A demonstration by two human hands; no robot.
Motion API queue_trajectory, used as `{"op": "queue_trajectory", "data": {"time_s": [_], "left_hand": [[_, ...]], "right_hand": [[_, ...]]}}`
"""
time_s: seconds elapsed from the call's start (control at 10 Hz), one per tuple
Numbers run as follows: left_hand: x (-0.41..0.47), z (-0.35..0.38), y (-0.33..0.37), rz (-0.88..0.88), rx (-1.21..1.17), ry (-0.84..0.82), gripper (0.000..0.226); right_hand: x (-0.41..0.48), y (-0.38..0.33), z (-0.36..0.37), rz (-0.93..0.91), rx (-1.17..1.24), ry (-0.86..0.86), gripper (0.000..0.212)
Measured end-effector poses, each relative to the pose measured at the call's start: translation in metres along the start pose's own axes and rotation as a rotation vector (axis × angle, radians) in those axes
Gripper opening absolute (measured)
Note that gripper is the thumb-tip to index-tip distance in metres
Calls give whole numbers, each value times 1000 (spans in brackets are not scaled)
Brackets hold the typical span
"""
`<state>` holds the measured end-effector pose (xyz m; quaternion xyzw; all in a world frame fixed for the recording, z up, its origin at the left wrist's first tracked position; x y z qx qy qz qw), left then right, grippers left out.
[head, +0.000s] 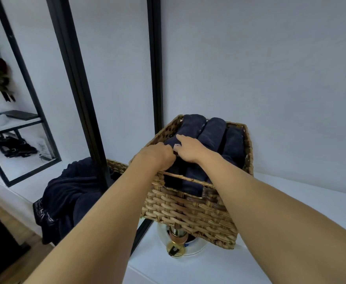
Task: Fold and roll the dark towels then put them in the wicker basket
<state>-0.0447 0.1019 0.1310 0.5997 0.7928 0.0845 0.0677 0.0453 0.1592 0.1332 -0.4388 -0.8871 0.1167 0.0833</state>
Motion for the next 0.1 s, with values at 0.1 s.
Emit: {"op": "queue_trajectory", "data": {"time_s": [0.1], "left_hand": [[-6, -18, 6, 34, -7, 108, 33]], "right_hand": [[-20, 10, -24, 38, 308, 235, 56]]}}
Point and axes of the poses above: each hand's wrist, its own x-axis towards the middle knuckle, its own z-axis out of the palm, y = z × x, the point moved 5 cm from there along x, towards the middle knuckle, and after that the axes turned 10 degrees about -x, right-handed, at the moved point
